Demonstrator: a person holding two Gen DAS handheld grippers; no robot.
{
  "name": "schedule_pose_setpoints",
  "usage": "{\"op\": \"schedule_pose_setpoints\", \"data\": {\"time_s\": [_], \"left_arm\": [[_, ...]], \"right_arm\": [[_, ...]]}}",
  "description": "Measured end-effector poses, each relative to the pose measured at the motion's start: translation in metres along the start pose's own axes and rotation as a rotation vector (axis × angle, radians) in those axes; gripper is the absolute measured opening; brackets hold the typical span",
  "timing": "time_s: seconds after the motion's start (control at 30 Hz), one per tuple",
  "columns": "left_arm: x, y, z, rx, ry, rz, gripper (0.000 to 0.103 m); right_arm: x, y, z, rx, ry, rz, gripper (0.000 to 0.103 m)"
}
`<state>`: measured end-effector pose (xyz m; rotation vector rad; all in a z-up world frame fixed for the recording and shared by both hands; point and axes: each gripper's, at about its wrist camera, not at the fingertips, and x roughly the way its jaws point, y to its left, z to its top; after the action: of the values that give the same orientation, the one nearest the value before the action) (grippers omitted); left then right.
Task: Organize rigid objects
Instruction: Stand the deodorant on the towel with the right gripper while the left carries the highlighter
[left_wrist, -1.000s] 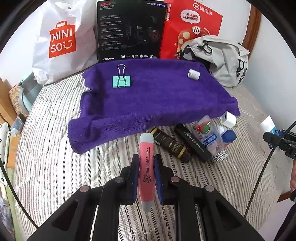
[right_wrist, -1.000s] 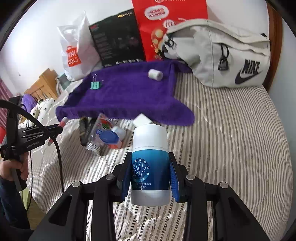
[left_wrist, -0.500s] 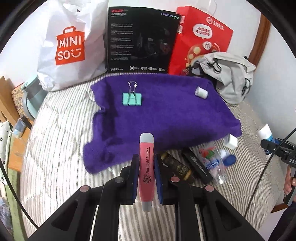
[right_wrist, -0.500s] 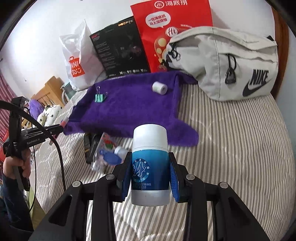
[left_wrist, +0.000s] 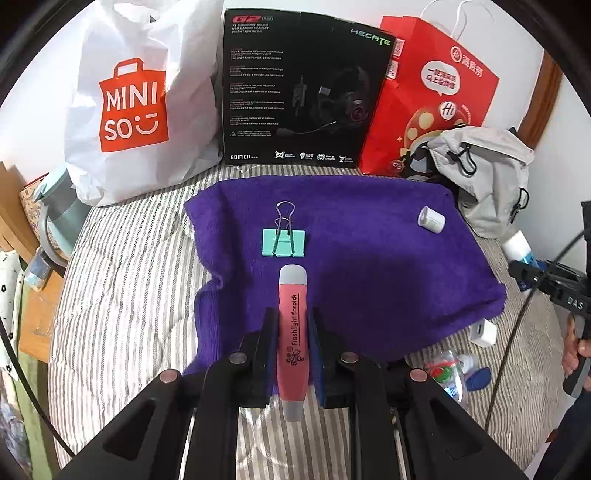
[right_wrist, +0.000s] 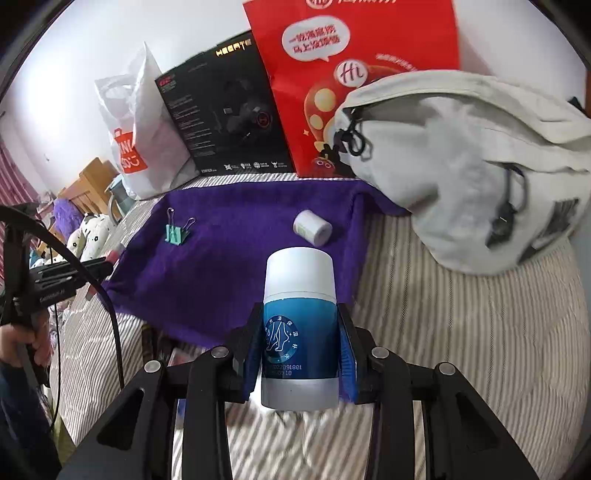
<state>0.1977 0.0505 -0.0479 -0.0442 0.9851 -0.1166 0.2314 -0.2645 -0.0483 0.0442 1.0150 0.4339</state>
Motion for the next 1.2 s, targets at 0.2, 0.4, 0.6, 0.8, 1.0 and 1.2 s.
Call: {"op": "schedule_pose_setpoints", "data": {"time_s": [0.2, 0.4, 0.6, 0.8, 1.0, 1.2], "left_arm": [[0.015, 0.006, 0.007, -0.009, 0.014, -0.011, 0.016], [0.025, 0.011, 0.012, -0.01, 0.02, -0.021, 0.016], [0.031, 0.017, 0.014, -0.018, 0.022, -0.032, 0.016], [0.04, 0.019, 0.017, -0.015, 0.029, -0.033, 0.016], [0.055, 0.021, 0.02, -0.014, 0.049, -0.013, 0.016], [0.068, 0.022, 0.017, -0.019, 0.065, -0.005, 0.016]], "right_arm": [[0.041, 0.007, 0.016, -0.015, 0.049, -0.022, 0.036], [0.074, 0.014, 0.02, -0.052, 0.107, -0.074, 0.036], [0.091, 0.019, 0.022, -0.081, 0.123, -0.124, 0.036], [0.095, 0.022, 0.021, -0.111, 0.122, -0.144, 0.04], [0.089, 0.029, 0.015, -0.141, 0.149, -0.12, 0.053], [0.056, 0.02, 0.006, -0.075, 0.122, -0.087, 0.06]]}}
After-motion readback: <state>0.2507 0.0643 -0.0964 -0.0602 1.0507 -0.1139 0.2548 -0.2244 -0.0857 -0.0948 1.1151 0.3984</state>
